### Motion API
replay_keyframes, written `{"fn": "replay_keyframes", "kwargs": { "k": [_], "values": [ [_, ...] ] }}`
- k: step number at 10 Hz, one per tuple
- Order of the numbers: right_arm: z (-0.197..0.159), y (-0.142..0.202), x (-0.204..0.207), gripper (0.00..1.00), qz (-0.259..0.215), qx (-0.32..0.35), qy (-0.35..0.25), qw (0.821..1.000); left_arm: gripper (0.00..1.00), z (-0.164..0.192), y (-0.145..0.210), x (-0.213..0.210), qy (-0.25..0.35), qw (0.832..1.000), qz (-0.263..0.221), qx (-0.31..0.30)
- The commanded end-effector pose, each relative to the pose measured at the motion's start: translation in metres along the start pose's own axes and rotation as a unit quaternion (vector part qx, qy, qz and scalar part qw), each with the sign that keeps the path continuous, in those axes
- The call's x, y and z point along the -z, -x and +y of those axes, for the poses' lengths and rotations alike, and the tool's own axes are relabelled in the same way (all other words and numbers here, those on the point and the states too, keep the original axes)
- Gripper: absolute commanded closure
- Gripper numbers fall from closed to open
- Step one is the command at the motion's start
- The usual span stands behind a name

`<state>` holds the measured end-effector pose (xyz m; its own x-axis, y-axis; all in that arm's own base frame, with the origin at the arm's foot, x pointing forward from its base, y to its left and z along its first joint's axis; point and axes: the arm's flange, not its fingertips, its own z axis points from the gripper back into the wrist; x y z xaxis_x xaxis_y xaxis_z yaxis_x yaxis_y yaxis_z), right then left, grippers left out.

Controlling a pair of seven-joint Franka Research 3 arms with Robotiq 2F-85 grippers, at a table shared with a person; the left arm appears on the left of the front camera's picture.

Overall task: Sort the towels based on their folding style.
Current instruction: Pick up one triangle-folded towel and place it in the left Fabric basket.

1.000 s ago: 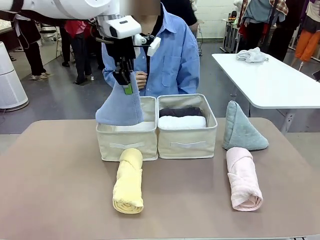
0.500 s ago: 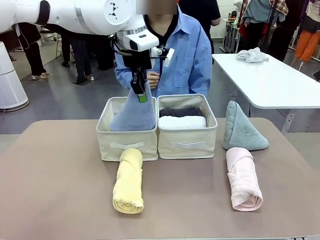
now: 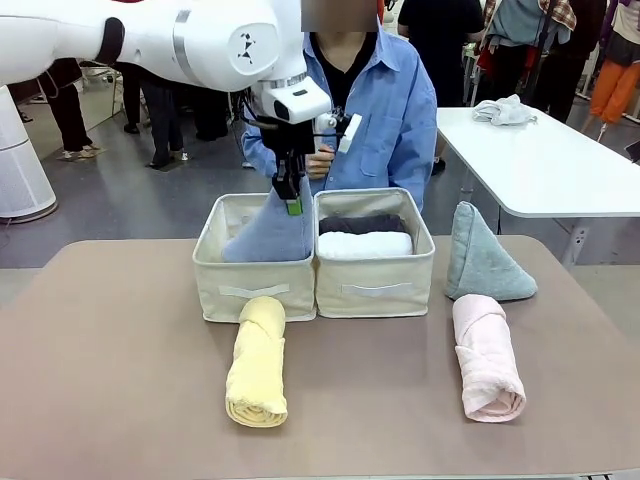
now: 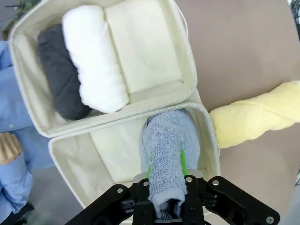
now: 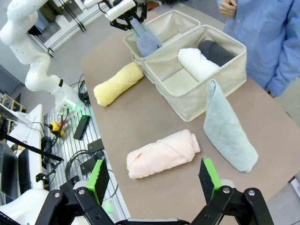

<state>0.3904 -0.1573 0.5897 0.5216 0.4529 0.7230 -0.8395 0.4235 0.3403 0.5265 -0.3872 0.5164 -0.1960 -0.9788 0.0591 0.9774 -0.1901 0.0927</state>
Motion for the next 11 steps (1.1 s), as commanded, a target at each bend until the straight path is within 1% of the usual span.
{"fn": "replay_keyframes", "kwargs": {
  "k": [1,4,6,7,8,9,11],
  "values": [
    [0.002,0.004,0.001,0.0,-0.002,-0.008,-0.004,1.0,0.82,0.002,0.015,0.025,0.025,0.999,0.021,0.012],
    [0.002,0.004,0.001,0.0,-0.002,-0.008,-0.004,1.0,0.82,-0.001,0.028,0.052,0.04,0.998,0.033,0.035],
    [0.002,0.004,0.001,0.0,-0.002,-0.008,-0.004,1.0,0.82,-0.003,0.029,0.056,0.043,0.998,0.032,0.043],
    [0.002,0.004,0.001,0.0,-0.002,-0.008,-0.004,1.0,0.48,-0.003,0.03,0.055,0.045,0.997,0.032,0.046],
    [0.002,0.004,0.001,0.0,-0.002,-0.008,-0.004,1.0,0.27,-0.004,0.03,0.055,0.046,0.997,0.032,0.05],
    [0.002,0.004,0.001,0.0,-0.002,-0.008,-0.004,1.0,0.0,-0.004,0.03,0.055,0.047,0.997,0.032,0.052],
    [0.002,0.004,0.001,0.0,-0.002,-0.008,-0.004,1.0,0.0,-0.004,0.031,0.054,0.048,0.997,0.033,0.054]
  ]
}}
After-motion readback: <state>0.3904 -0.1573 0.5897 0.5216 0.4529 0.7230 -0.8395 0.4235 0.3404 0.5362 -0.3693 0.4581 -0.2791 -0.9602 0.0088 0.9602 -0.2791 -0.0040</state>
